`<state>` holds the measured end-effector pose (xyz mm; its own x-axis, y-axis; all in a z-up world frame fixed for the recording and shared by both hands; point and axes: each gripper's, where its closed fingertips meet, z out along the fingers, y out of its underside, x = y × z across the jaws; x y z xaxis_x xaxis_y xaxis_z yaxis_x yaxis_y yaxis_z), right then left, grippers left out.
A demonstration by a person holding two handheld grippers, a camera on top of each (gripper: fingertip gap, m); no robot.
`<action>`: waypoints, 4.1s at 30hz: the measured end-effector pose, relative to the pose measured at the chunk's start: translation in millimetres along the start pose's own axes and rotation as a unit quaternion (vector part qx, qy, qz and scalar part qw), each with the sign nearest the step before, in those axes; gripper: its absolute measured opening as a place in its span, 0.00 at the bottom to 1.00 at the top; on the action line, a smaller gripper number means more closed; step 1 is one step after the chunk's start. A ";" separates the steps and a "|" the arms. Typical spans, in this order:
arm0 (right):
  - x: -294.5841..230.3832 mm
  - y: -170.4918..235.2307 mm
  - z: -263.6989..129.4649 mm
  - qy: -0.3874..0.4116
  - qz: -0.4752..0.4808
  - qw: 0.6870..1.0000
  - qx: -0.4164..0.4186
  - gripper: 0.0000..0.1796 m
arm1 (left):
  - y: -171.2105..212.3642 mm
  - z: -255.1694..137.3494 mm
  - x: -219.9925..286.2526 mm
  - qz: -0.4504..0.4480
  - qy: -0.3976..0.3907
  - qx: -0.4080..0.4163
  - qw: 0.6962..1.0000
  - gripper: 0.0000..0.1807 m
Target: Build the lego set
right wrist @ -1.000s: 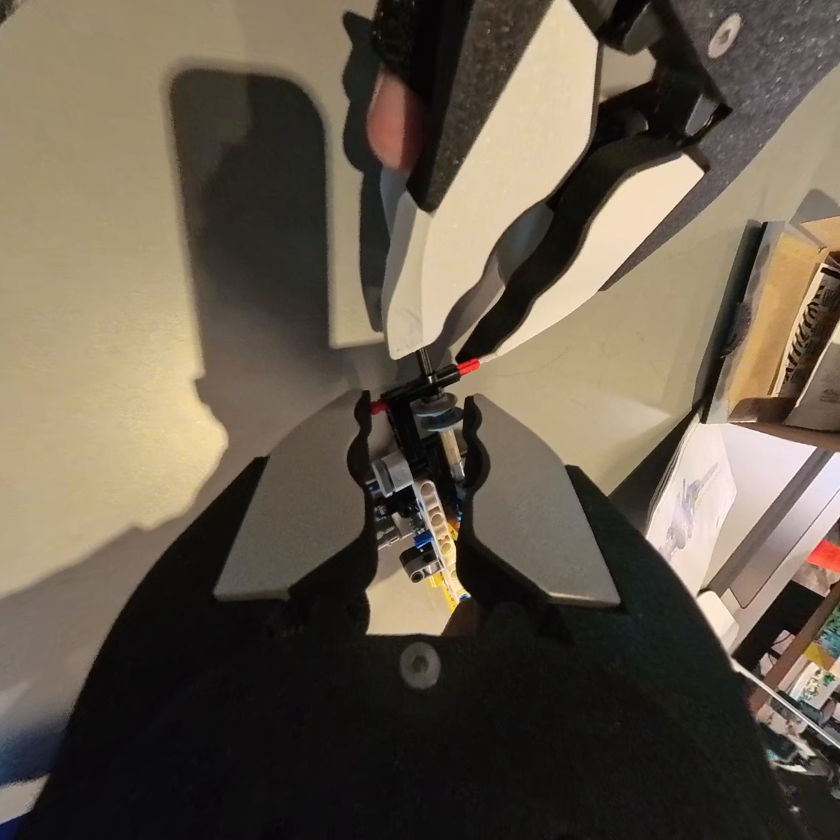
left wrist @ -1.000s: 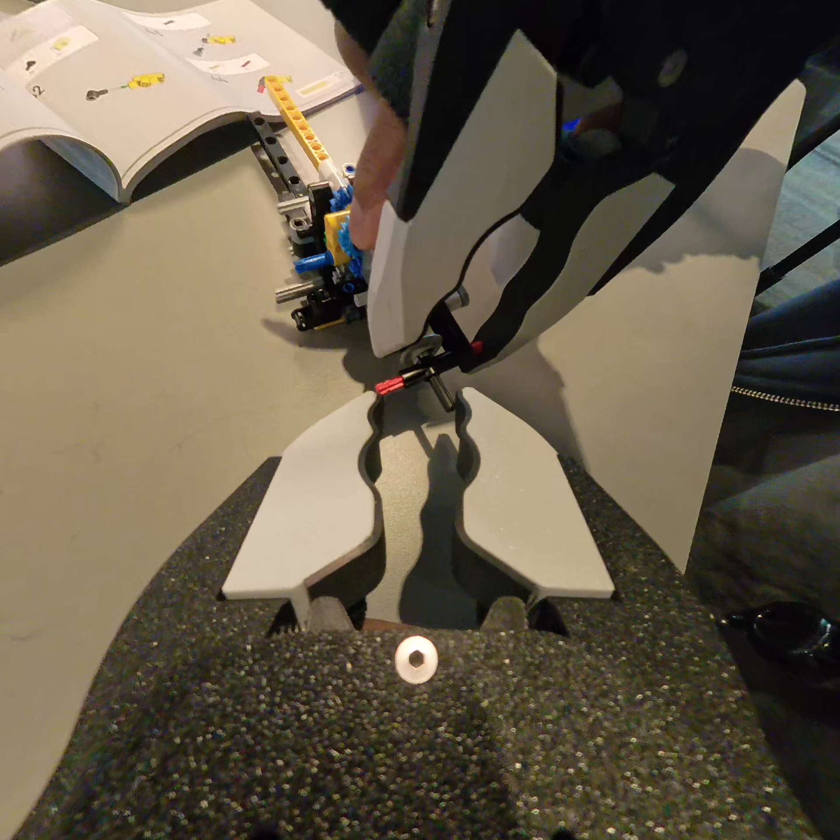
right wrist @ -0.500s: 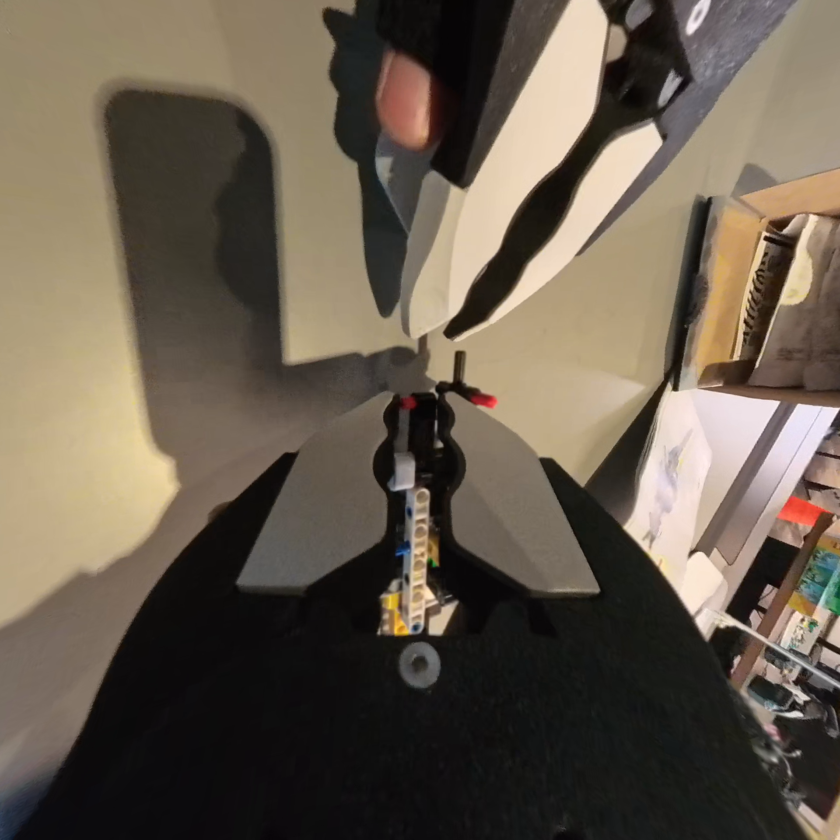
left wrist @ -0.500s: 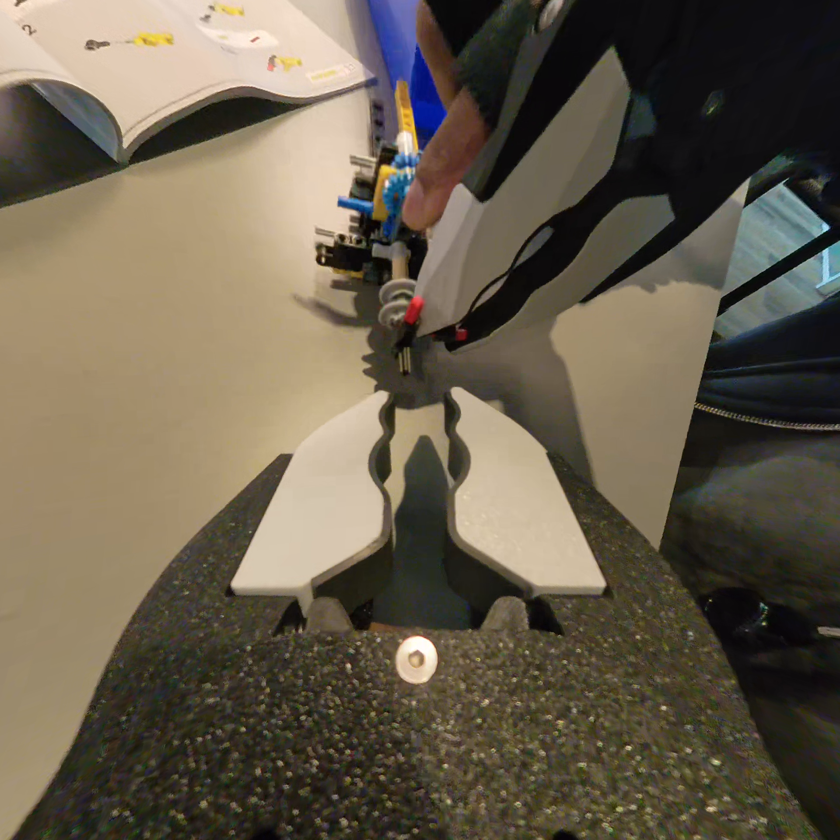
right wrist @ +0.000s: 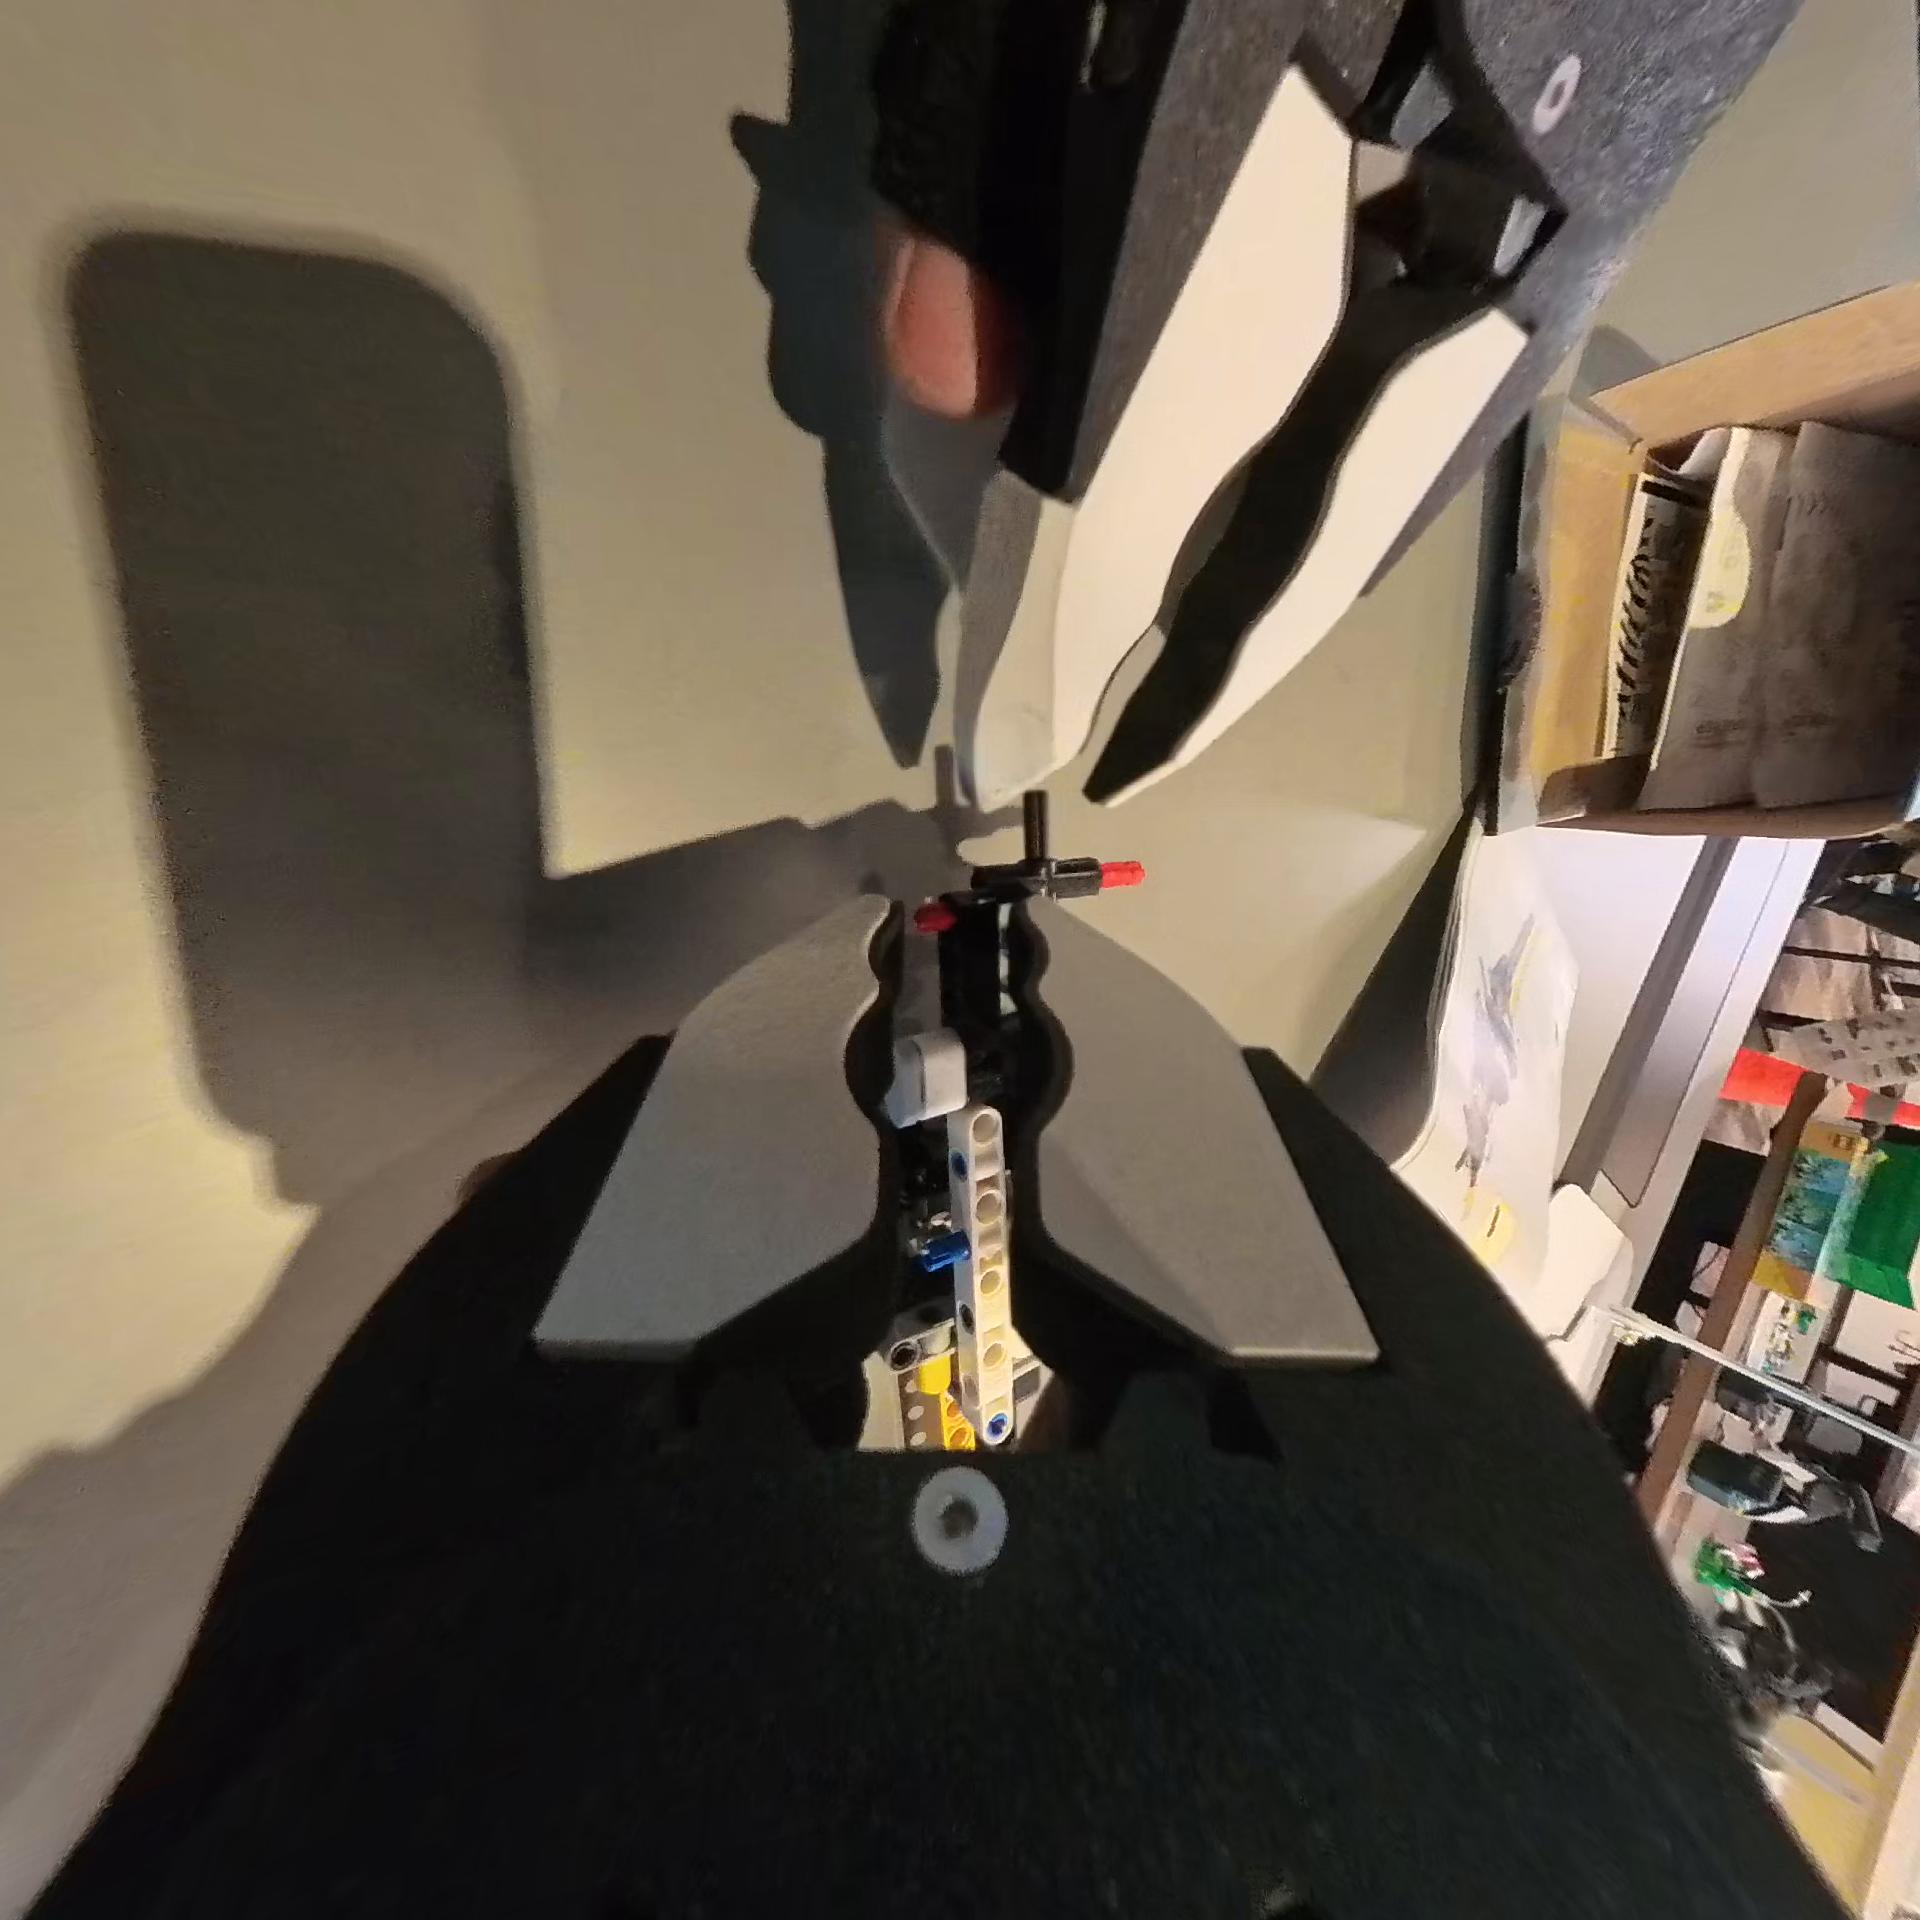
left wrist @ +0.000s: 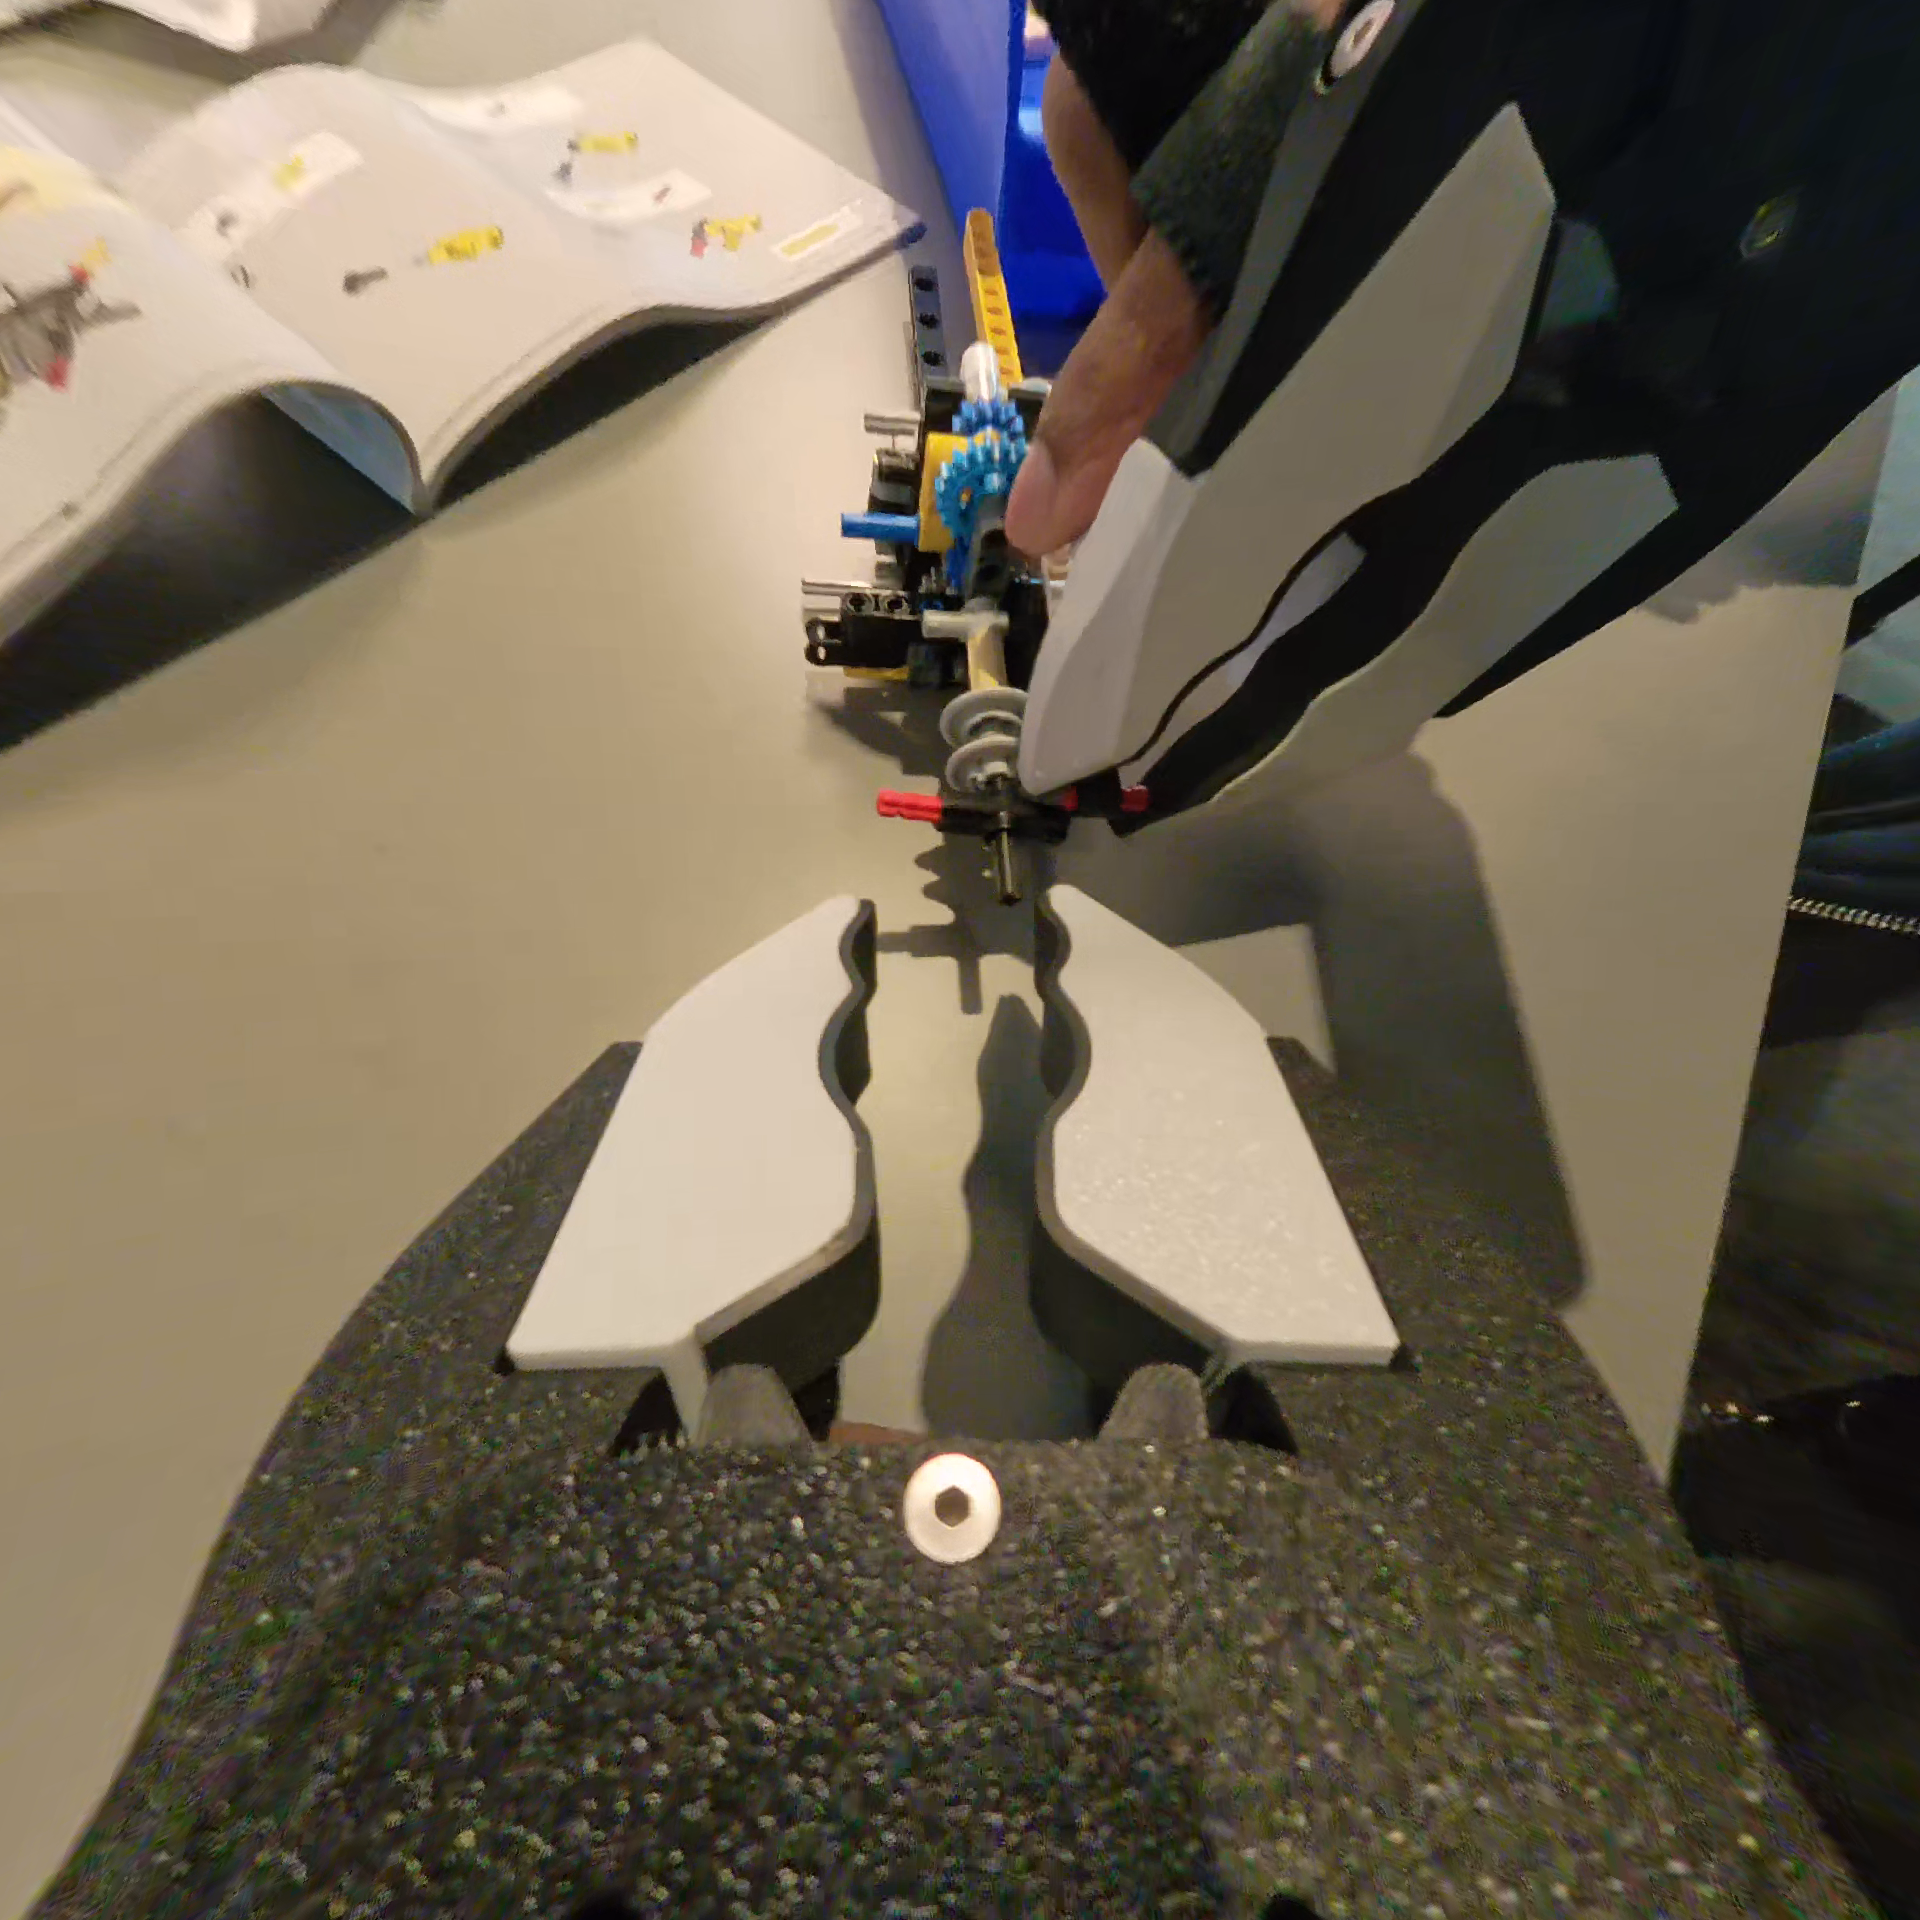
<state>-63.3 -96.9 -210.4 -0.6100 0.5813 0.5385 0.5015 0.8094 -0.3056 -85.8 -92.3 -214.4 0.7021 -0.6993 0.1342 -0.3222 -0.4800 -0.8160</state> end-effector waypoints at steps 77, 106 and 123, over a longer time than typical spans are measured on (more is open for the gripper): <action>14.6 23.2 2.2 0.285 -0.094 0.954 0.012 0.05 | -29.4 19.1 -9.3 -0.521 0.311 -0.002 0.795 0.04; 14.5 24.2 3.0 0.311 -0.136 0.940 -0.020 0.05 | -30.0 19.0 -4.8 -0.499 0.298 -0.003 0.814 0.13; 11.6 21.5 4.3 0.304 -0.116 0.945 -0.015 0.05 | -8.3 15.0 3.6 -0.131 0.146 -0.032 0.980 0.09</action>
<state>-62.3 -72.5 -214.1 -0.2443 0.2262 0.9429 0.4211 0.9007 -0.1069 -71.0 -82.9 -215.7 0.5574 -0.6648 0.4974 -0.2016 -0.6895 -0.6957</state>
